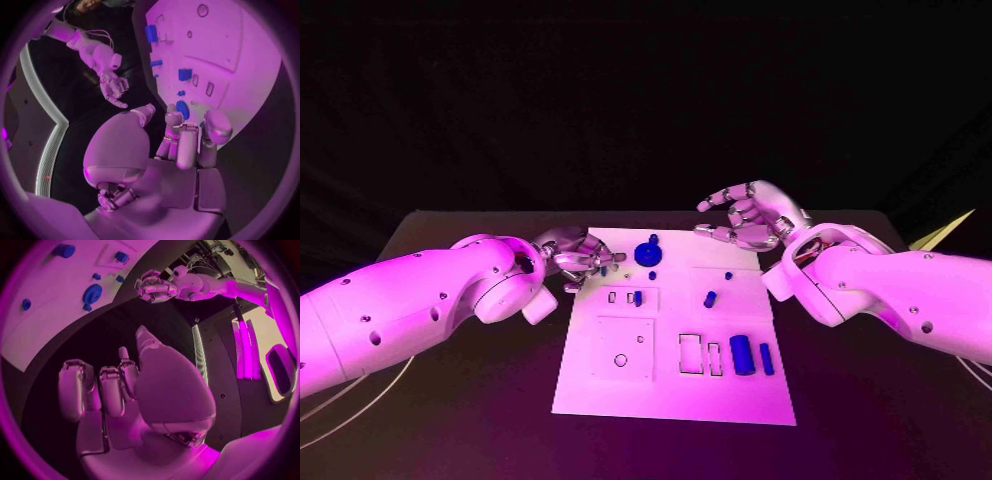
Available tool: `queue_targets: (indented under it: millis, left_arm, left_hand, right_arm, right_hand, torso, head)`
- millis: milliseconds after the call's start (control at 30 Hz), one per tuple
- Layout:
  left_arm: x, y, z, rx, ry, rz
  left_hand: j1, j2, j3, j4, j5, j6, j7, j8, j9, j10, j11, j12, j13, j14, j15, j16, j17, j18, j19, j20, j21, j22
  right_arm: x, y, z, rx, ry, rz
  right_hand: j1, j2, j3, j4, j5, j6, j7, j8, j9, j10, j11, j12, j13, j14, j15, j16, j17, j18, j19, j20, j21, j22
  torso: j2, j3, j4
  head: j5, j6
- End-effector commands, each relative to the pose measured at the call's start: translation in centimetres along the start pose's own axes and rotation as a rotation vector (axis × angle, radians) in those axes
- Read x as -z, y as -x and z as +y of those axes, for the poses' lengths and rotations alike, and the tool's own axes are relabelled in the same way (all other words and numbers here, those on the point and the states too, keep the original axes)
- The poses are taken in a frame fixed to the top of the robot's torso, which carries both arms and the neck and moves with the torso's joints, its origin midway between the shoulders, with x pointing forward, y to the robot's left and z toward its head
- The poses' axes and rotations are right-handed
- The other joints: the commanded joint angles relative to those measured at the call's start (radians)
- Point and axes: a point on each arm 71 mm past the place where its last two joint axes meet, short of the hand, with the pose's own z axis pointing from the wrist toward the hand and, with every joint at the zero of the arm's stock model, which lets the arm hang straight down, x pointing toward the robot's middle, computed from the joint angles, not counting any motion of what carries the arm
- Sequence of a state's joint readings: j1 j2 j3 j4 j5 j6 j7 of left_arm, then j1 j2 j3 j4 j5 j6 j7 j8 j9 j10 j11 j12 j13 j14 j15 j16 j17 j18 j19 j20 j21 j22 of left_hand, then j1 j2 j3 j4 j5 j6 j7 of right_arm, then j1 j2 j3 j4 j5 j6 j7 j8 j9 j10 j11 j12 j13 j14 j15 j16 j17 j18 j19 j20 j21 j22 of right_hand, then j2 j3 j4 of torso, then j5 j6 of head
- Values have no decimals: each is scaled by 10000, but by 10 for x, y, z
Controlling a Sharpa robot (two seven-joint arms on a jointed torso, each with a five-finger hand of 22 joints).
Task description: Assemble the parts on the task board
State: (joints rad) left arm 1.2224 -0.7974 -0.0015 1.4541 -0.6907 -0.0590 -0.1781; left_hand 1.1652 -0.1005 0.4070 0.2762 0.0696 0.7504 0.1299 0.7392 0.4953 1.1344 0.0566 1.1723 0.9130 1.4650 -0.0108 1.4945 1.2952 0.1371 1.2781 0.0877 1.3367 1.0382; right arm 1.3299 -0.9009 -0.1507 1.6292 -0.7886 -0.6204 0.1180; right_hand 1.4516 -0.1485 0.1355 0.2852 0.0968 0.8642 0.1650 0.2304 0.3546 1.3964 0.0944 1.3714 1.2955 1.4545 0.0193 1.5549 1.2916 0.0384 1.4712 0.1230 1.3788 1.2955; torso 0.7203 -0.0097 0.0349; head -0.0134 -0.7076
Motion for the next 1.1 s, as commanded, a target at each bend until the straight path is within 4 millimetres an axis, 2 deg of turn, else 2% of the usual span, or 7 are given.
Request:
queue_targets:
  millis: [33, 167, 367, 500, 700, 1000, 1100]
  left_arm:
    - [-4, -4, -4, -825, 541, 344]
    - [-12, -10, -11, -1561, 1216, 740]
    - [-23, -16, -20, -2118, 1911, 949]
    - [-28, -19, -26, -2328, 2197, 974]
    - [-36, -22, -34, -2904, 2407, 1092]
    - [-44, -26, -40, -3463, 2571, 1280]
    - [-45, -28, -40, -3538, 2614, 1419]
  left_hand:
    - [-351, -56, -432, 161, -5, -3, -144, 335, 330, 476, -145, 407, 445, 688, -89, 269, 1843, -443, 418, -51, 314, 457]
    - [-452, -45, -510, 166, -15, 26, -195, 497, 471, 621, -190, 603, 685, 763, -126, 371, 2017, -485, 525, -85, 468, 723]
    - [-610, -48, -622, 173, -27, -17, -210, 562, 555, 593, -204, 619, 680, 778, -142, 395, 2056, -493, 531, -102, 518, 786]
    - [-729, -50, -713, 174, -30, -33, -221, 603, 606, 595, -212, 642, 702, 786, -148, 407, 2076, -499, 538, -109, 550, 832]
    - [-859, -44, -817, 177, -32, -48, -230, 646, 661, 592, -219, 661, 721, 790, -154, 414, 2088, -506, 544, -113, 582, 881]
    - [-988, 6, -939, 172, -30, -20, -260, 758, 773, 586, -239, 684, 742, 798, -167, 429, 2113, -508, 535, -121, 610, 915]
    - [-1004, 25, -958, 172, -29, -9, -268, 790, 804, 578, -246, 682, 734, 799, -171, 431, 2117, -510, 538, -123, 619, 930]
  right_arm:
    - [0, 9, -7, -157, -307, -159]
    - [0, 17, -15, -197, -622, -291]
    - [0, 23, -22, -175, -857, -348]
    - [0, 25, -24, -153, -973, -357]
    - [0, 27, -27, -111, -1070, -368]
    - [-1, 28, -29, -64, -1112, -389]
    - [-1, 28, -29, -61, -1112, -384]
  right_hand:
    - [-156, 152, 199, 7, 155, 91, 7, 175, 123, -253, -116, 74, 790, 1032, -109, -71, 2318, 58, 162, -108, 21, 1718]
    - [-186, 140, 198, 8, 175, 16, 10, 191, 124, -252, -117, 74, 784, 1031, -115, -74, 2312, 56, 168, -118, 21, 1719]
    - [-200, 139, 204, 6, 182, -49, 16, 198, 122, -261, -114, 65, 772, 1027, -116, -82, 2298, 60, 162, -123, 0, 1709]
    - [-207, 138, 207, 5, 185, -86, 20, 200, 120, -258, -111, 69, 773, 1027, -116, -83, 2295, 60, 163, -125, -3, 1708]
    - [-210, 137, 208, 5, 186, -103, 22, 200, 118, -258, -109, 68, 771, 1028, -115, -82, 2298, 59, 164, -125, -2, 1709]
    - [-223, 148, 216, 9, 199, -140, 27, 204, 116, -262, -106, 64, 766, 1026, -113, -86, 2291, 61, 163, -126, -11, 1704]
    - [-223, 148, 216, 9, 199, -140, 27, 204, 116, -262, -106, 64, 766, 1026, -113, -86, 2291, 61, 163, -126, -11, 1704]
  torso:
    - [-104, 27, 2]
    - [-130, 44, -1]
    - [-135, 66, 7]
    - [-107, 54, 11]
    - [-108, 67, 0]
    - [-103, 54, 4]
    - [-102, 60, 5]
  head:
    - [56, -45]
    - [68, -86]
    - [81, -126]
    - [70, -103]
    - [76, -79]
    - [70, -124]
    - [86, -135]
